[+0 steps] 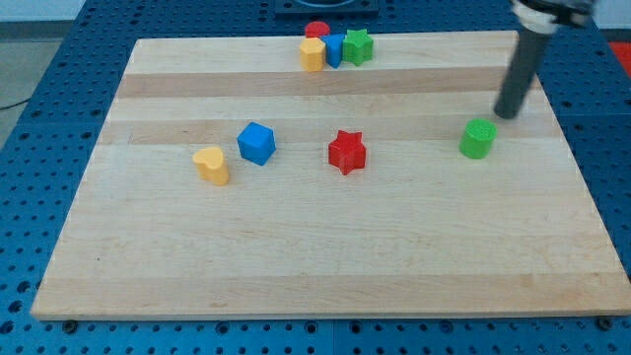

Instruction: Move green circle to the red star

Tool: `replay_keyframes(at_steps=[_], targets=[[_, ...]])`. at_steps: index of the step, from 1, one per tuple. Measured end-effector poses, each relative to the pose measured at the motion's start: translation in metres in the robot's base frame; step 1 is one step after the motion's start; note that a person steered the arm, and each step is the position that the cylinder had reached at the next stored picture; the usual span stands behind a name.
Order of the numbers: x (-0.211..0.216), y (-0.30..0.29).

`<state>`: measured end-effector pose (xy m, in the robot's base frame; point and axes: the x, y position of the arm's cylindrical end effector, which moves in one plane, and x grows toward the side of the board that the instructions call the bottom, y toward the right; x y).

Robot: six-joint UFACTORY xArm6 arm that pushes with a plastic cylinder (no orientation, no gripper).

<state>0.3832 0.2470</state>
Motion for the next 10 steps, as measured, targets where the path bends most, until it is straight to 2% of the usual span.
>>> replay_keyframes(at_steps=[1, 2, 6, 10], targets=[[0.056, 0.009], [0.062, 0.006], [0.032, -0.042], [0.030, -0.155]])
